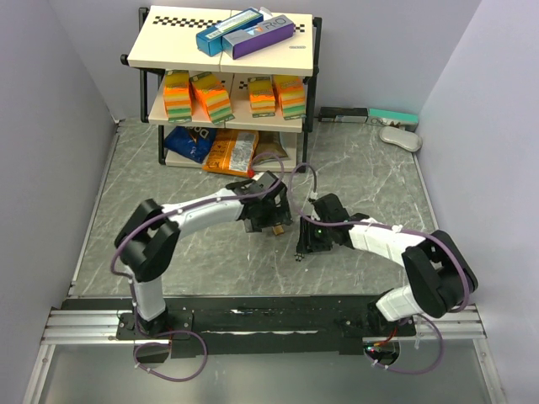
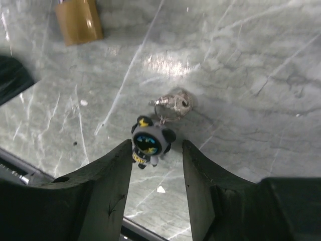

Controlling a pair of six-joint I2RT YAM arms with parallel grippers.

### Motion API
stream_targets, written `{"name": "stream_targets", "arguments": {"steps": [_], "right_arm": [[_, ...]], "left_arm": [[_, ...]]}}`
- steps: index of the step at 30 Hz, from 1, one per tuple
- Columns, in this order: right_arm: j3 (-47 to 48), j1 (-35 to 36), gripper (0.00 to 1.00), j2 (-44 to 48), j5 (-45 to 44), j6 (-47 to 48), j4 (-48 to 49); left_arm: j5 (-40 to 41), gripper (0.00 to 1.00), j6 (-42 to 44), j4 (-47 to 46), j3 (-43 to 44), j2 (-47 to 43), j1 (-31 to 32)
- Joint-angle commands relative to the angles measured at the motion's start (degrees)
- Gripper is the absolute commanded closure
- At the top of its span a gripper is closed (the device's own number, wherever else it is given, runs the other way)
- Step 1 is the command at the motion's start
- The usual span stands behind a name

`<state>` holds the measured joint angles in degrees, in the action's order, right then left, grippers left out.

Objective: Unlock with the key

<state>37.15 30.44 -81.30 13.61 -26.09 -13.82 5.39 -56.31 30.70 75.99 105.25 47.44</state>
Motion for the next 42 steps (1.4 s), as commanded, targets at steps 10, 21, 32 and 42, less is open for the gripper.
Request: {"name": "stream_targets", "arguments": {"steps": [10, 21, 32, 42], "right_arm": [[6.36, 4.02, 0.50, -5.98, -8.77, 0.42, -7.08], [8.99, 4.11, 0.89, 0.85, -7.20, 4.02, -10.52], [14.79, 4.11, 0.92, 14.05, 2.12, 7.72, -15.88], [16.64, 4.02, 0.92, 18.72, 8.72, 7.72, -14.65]], "left_arm": [[4.46, 0.04, -6.79, 0.50, -9.18, -17.44, -0.16], [-4.05, 0.04, -11.70, -4.06, -8.75, -21.66, -0.16], [-15.49, 0.04, -16.98, -12.75, -9.19, -20.53, -0.24], [-21.64, 0.05, -22.78, -20.94, -12.35, -18.68, -0.16]]}}
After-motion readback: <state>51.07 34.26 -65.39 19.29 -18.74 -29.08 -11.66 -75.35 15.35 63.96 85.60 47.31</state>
